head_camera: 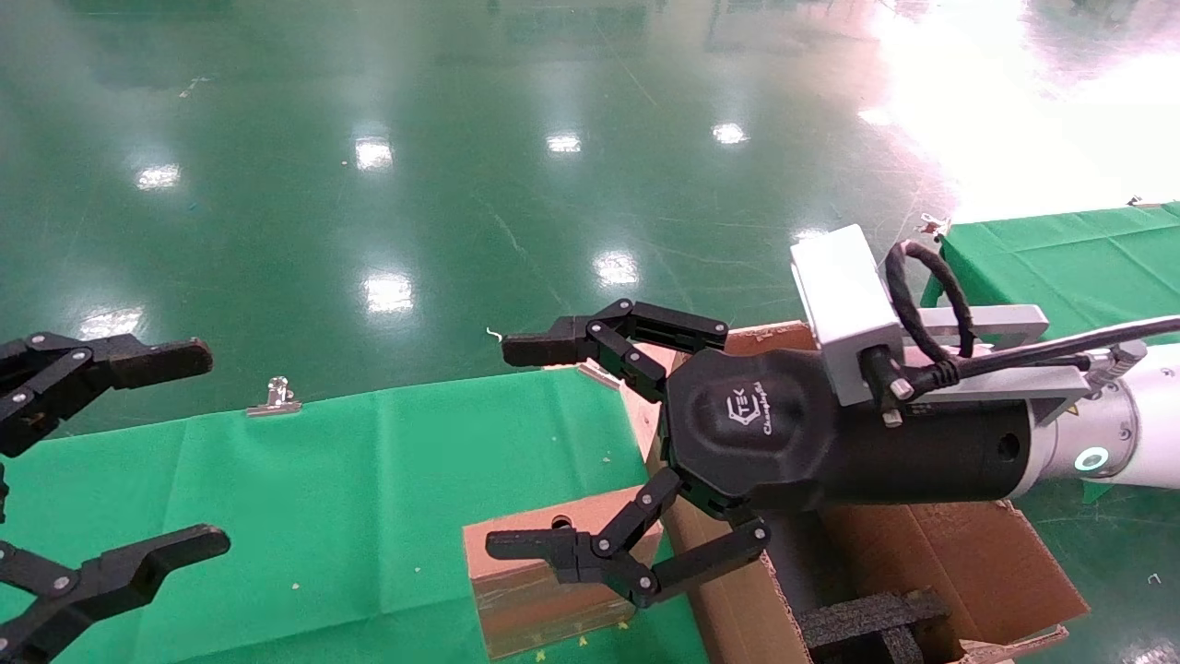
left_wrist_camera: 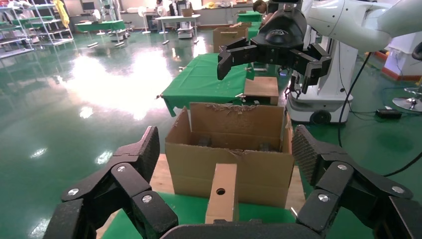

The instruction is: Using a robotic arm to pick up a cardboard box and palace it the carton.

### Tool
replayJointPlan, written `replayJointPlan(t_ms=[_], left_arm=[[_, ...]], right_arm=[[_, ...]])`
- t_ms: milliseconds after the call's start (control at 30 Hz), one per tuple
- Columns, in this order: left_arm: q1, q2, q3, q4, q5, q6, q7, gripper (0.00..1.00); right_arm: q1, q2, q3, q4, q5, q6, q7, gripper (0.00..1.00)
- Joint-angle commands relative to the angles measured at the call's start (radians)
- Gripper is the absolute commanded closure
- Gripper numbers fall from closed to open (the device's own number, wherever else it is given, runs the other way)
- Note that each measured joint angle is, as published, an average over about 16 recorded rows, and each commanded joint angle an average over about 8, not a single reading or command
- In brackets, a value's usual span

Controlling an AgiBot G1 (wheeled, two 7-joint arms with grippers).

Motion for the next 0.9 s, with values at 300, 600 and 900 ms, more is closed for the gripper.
replayJointPlan(t_ms=[300,600,900], left_arm=[[0.0,0.0,0.0,0.0,0.0,0.0,0.0,1.0],[0.0,0.0,0.0,0.0,0.0,0.0,0.0,1.0],[0.0,0.0,0.0,0.0,0.0,0.0,0.0,1.0]], right_arm=[[0.084,-0.032,-0.089,-0.03,-0.169,-0.035,0.018,0.0],[0.274,-0.142,-0.276,-0.147,-0.405,-0.086,0.009,0.0],[0.424,-0.244,-0.476,-0.31,-0.523,-0.088,-0.061,0.0]])
